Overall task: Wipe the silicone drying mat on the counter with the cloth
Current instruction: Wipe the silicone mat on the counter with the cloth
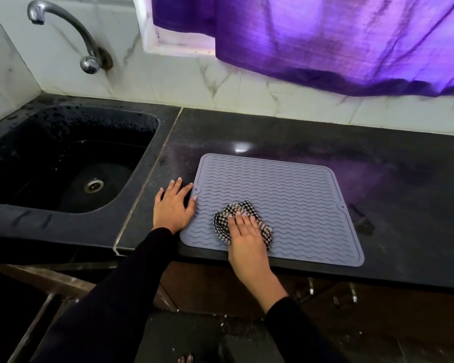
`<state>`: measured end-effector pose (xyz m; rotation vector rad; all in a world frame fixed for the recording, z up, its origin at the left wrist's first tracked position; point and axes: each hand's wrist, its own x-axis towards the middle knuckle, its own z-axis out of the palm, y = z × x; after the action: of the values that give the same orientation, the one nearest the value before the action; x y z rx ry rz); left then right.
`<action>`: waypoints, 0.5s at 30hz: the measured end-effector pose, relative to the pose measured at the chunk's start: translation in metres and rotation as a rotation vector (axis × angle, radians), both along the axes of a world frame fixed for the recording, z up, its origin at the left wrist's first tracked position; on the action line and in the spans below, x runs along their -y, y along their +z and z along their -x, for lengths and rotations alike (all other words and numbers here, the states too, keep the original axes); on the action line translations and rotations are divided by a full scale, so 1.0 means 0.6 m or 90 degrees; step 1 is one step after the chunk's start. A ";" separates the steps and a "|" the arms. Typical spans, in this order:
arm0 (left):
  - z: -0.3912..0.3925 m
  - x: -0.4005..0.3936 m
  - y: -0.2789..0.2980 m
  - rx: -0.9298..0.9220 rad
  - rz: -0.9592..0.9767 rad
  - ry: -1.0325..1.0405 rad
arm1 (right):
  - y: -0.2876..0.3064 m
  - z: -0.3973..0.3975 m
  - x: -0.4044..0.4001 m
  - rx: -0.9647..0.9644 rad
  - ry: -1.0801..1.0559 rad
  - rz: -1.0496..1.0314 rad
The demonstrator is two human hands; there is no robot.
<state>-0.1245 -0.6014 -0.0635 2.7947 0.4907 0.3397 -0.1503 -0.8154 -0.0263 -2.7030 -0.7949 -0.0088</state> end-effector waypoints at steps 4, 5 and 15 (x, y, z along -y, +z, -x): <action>0.000 0.001 0.000 -0.009 -0.003 0.001 | -0.014 -0.020 0.014 0.023 0.015 -0.079; 0.000 0.002 0.000 -0.011 -0.005 -0.001 | -0.011 -0.028 0.017 0.014 0.017 -0.094; 0.002 -0.003 0.002 -0.005 0.004 -0.010 | 0.059 -0.096 0.070 -0.355 -0.423 -0.750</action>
<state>-0.1259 -0.5994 -0.0626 2.7929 0.4701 0.3225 -0.0930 -0.8573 0.0091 -1.5666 0.2743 0.0898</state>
